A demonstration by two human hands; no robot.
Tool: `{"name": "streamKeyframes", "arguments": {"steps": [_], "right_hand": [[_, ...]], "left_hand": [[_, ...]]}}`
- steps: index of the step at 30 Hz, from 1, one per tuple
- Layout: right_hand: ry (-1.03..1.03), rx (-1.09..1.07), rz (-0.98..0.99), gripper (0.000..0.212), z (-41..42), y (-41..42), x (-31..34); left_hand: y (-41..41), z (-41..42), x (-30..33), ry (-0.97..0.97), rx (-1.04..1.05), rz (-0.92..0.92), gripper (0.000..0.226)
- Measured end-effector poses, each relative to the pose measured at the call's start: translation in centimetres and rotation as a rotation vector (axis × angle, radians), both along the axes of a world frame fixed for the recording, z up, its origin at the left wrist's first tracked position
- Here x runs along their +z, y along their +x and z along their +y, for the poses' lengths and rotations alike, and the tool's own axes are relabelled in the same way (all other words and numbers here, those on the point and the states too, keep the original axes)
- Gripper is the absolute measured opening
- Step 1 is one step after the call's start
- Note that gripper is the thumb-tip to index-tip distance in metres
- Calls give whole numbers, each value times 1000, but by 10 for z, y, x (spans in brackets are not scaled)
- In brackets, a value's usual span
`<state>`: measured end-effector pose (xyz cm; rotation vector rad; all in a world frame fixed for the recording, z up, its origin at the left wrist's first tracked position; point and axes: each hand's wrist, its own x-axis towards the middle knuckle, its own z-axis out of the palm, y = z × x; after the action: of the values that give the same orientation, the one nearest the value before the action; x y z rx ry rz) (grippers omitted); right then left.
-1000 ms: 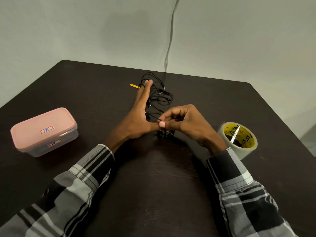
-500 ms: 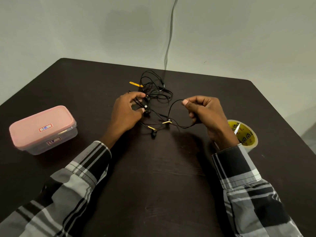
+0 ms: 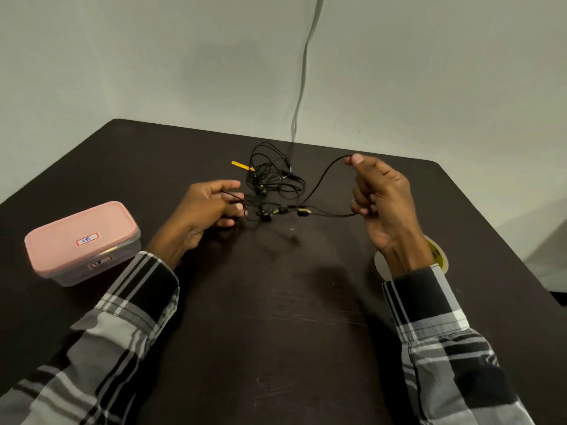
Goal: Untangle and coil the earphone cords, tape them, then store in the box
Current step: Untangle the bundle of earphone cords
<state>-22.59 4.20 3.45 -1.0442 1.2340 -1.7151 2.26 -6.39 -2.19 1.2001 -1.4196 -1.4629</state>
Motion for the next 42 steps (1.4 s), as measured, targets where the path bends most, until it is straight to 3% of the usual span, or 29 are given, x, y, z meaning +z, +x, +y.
{"name": "streamKeyframes", "arguments": {"steps": [3, 6, 9, 11, 15, 20, 25, 30, 34, 39, 42], "right_hand": [[71, 17, 175, 16, 4, 5, 10], [110, 61, 311, 18, 5, 11, 21], [92, 148, 398, 19, 6, 20, 40], [60, 174, 459, 20, 8, 23, 54], [40, 80, 549, 22, 14, 9, 73], [81, 41, 638, 24, 23, -6, 80], [51, -38, 558, 22, 25, -15, 88], [-18, -95, 509, 20, 26, -13, 97], [-107, -213, 439, 21, 30, -17, 105], [-114, -117, 285, 21, 31, -8, 106], [-99, -213, 558, 24, 31, -12, 108]], "left_hand": [[18, 6, 15, -29, -14, -89, 47], [15, 11, 25, -362, 161, -352, 33], [-19, 40, 54, -495, -105, -174, 37], [-45, 58, 75, -479, -275, -69, 26], [-55, 59, 100, -348, -293, 67, 20], [-30, 50, 106, -408, -285, -29, 23], [-8, 38, 99, -538, -195, -118, 27], [-3, 32, 97, -506, -225, -161, 30], [-2, 32, 92, -356, -201, 55, 22], [-10, 35, 90, -218, -286, 209, 23], [-8, 35, 88, -219, -256, 154, 23]]}}
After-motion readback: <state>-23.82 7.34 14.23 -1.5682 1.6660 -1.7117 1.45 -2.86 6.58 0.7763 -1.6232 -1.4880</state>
